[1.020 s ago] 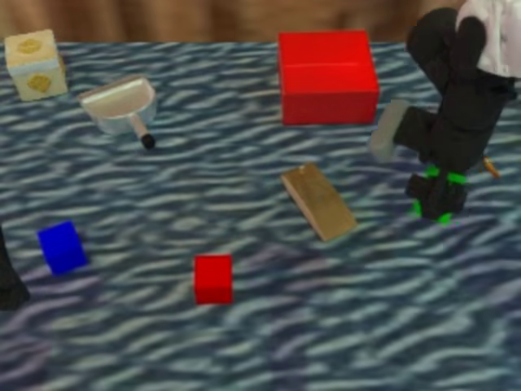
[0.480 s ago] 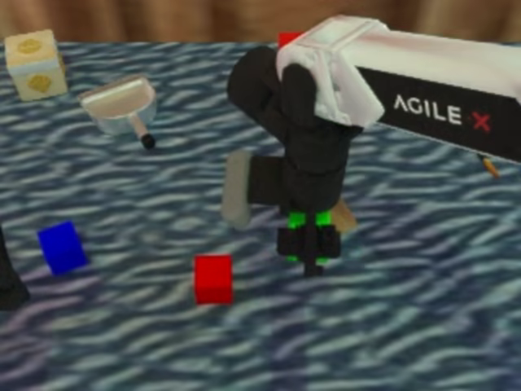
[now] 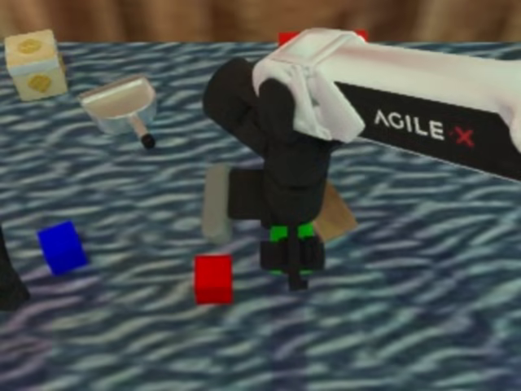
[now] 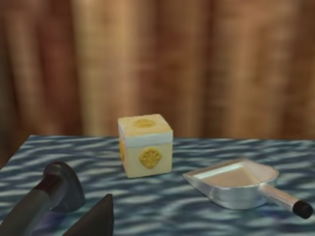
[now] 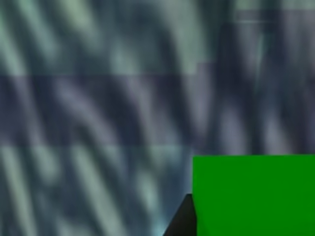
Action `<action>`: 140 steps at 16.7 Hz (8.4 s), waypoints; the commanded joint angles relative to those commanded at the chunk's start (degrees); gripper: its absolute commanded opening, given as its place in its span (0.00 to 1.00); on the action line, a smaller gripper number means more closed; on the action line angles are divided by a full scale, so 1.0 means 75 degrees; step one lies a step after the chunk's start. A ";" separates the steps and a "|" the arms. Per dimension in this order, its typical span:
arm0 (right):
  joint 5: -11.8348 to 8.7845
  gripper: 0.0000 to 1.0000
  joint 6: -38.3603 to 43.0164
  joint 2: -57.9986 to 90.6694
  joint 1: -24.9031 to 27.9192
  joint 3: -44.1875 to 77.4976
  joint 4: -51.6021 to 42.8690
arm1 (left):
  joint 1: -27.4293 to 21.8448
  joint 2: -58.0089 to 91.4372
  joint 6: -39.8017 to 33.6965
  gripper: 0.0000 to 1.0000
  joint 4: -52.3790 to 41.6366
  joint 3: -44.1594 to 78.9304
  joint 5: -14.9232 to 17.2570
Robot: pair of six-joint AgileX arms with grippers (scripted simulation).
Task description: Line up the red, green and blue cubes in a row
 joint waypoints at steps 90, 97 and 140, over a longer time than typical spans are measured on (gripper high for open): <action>0.0035 1.00 0.5842 -1.6684 -0.5892 -1.3594 0.8847 | -0.0676 1.5232 0.8089 1.00 -0.6097 0.9351 0.0011; 0.0035 1.00 0.5842 -1.6684 -0.5892 -1.3594 0.8847 | -0.0681 1.5646 0.8092 1.00 -0.5276 0.8922 0.0014; 0.0035 1.00 0.5842 -1.6684 -0.5892 -1.3594 0.8847 | -0.2298 1.5824 0.7314 0.00 -0.8192 1.1684 0.0043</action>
